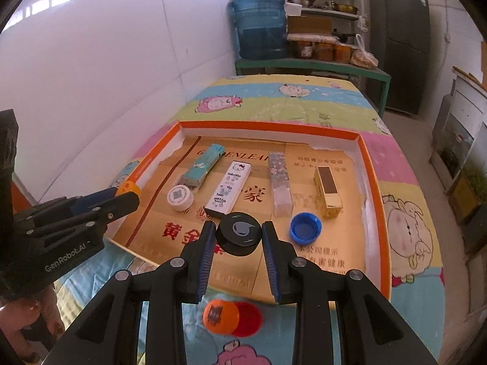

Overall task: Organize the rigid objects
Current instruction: 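Carry the orange cap with the left tool while the right tool carries the black cap into the tray, then open the right tool to drop the black cap while the left tool releases the orange cap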

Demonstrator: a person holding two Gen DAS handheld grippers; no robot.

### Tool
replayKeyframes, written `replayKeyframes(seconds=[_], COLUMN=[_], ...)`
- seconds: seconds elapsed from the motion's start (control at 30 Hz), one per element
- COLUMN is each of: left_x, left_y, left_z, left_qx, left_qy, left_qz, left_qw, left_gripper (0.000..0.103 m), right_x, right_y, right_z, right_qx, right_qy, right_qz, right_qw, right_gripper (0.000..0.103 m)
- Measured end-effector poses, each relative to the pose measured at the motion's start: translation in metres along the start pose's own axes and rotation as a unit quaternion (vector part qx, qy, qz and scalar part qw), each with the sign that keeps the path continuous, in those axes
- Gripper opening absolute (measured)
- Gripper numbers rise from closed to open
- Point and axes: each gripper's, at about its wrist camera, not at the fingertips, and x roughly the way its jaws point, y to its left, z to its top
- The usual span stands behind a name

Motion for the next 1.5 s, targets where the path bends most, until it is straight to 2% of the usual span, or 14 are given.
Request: replayKeyframes(seconds=[0.43, 0.77, 0.97, 1.0, 1.07, 1.13, 1.27, 1.5], left_x=[0.034, 0.044, 0.045, 0.045, 0.044, 0.041, 0.03, -0.002], left_y=[0.006, 0.003, -0.001, -0.002, -0.004, -0.003, -0.003, -0.003], left_z=[0.002, 0.002, -0.001, -0.001, -0.002, -0.002, -0.002, -0.007], left_qx=[0.004, 0.011, 0.018, 0.022, 0.026, 0.02, 0.018, 0.007], left_qy=[0.031, 0.036, 0.034, 0.034, 0.035, 0.033, 0.019, -0.008], left_qz=[0.01, 0.015, -0.001, -0.001, -0.003, -0.015, -0.02, -0.029], left_qw=[0.9994, 0.9992, 0.9992, 0.9992, 0.9991, 0.9991, 0.9995, 0.9995], left_gripper=[0.03, 0.03, 0.03, 0.031, 0.034, 0.036, 0.036, 0.036], right_x=[0.039, 0.053, 0.058, 0.058, 0.056, 0.052, 0.036, -0.012], right_y=[-0.003, -0.006, -0.007, -0.007, -0.006, -0.006, -0.009, -0.002], right_z=[0.007, 0.006, 0.003, 0.003, 0.002, 0.001, -0.001, -0.034], right_qx=[-0.01, -0.011, -0.015, -0.016, -0.016, -0.016, -0.003, 0.002], right_qy=[0.03, 0.044, 0.048, 0.047, 0.048, 0.043, 0.027, 0.003], right_qz=[-0.008, -0.011, -0.021, -0.021, -0.019, -0.02, -0.015, 0.006], right_qw=[0.999, 0.999, 0.998, 0.999, 0.999, 0.999, 1.0, 1.0], right_gripper=[0.032, 0.032, 0.032, 0.033, 0.044, 0.048, 0.049, 0.049])
